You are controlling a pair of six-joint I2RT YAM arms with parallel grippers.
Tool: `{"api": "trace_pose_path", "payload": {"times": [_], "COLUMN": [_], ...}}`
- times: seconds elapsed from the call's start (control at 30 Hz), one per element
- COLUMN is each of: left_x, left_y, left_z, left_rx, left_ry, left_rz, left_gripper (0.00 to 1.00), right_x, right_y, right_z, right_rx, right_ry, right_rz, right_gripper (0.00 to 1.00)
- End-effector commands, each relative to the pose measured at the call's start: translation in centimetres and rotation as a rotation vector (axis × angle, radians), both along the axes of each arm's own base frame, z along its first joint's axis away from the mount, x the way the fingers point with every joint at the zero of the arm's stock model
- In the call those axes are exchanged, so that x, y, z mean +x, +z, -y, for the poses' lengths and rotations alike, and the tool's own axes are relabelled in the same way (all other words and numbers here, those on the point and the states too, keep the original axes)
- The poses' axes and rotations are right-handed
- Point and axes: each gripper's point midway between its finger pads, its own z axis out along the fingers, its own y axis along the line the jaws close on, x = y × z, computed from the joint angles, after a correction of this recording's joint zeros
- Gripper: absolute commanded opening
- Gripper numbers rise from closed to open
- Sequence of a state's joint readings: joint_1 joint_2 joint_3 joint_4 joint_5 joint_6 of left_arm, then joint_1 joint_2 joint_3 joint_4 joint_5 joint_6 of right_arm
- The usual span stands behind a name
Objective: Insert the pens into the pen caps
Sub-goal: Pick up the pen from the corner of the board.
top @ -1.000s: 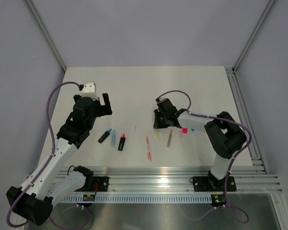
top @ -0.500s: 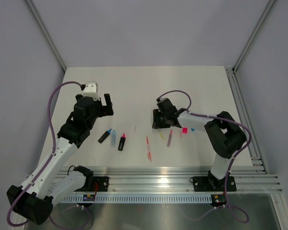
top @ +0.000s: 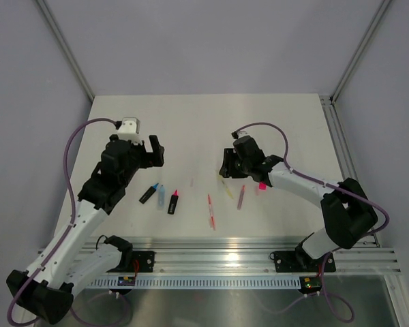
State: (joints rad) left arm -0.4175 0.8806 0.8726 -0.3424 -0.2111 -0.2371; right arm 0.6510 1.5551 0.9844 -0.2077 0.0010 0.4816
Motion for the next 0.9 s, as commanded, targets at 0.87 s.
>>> {"api": "trace_pose_path", "payload": {"times": [0.87], "left_x": [-9.2], "left_y": [6.1], "left_z": [1.1], "left_rx": [-0.211], "left_ry": [-0.213], "left_rz": [0.243], "left_gripper": [0.98], "right_x": [-10.3], "right_y": [-2.1], "right_z": [-4.8], "right_rx": [-0.29], "right_ry": [-0.005], "right_rz": [-0.185], "right_gripper": [0.43]}}
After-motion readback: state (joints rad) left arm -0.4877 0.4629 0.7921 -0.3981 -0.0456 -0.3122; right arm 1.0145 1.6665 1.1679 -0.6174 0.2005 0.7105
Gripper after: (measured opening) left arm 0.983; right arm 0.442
